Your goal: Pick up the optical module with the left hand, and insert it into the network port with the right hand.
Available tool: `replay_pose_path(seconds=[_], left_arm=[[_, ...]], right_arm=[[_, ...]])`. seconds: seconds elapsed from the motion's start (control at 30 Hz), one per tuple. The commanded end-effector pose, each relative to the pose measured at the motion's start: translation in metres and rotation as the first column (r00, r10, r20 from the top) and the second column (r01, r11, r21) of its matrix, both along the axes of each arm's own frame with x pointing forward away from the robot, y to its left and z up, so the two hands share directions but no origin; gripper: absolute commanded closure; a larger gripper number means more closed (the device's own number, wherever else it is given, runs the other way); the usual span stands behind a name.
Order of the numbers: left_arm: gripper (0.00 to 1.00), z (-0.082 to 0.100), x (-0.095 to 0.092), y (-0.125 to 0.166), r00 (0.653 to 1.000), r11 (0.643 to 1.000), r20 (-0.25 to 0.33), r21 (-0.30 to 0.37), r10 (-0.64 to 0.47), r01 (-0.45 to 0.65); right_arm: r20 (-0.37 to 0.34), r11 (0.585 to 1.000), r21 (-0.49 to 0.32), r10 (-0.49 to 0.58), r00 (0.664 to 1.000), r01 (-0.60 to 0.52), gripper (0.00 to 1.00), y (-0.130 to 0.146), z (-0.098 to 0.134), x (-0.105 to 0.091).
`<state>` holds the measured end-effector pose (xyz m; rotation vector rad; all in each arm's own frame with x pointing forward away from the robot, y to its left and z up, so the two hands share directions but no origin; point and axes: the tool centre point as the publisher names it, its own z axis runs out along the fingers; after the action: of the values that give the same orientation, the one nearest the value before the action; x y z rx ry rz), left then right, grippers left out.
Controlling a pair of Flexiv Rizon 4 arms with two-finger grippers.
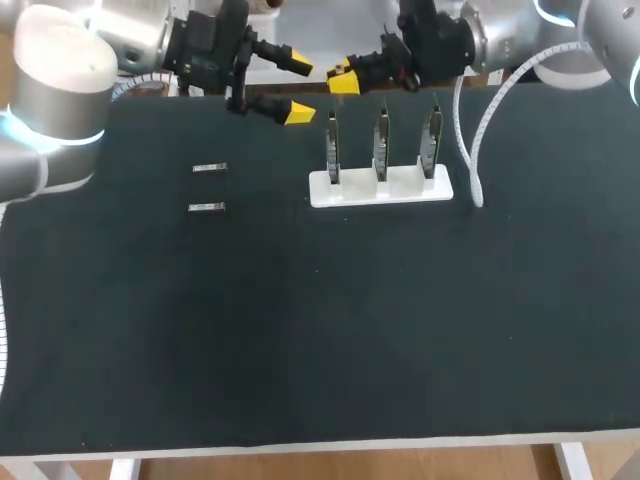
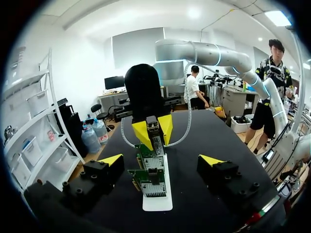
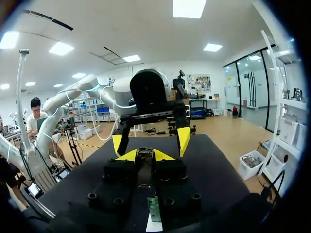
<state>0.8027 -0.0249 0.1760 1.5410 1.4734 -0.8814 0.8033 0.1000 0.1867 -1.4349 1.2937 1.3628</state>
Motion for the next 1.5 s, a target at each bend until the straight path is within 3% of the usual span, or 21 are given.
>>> replay_pose_path(seconds=[0.03,1.5], left_arm=[[0.00,0.000,0.002,0.000,1.000,1.000,-0.001,0.002,-0.003,0.003],[0.00,0.000,0.002,0.000,1.000,1.000,-0.001,0.002,-0.003,0.003]], right_arm=[[-0.004,1.000,0.004,-0.002,1.000,0.002,1.00,0.003,-0.004,-0.006],[-0.059,0.999,-0.023,0.025,0.998,-0.026,1.00,0.011,-0.024,0.017]])
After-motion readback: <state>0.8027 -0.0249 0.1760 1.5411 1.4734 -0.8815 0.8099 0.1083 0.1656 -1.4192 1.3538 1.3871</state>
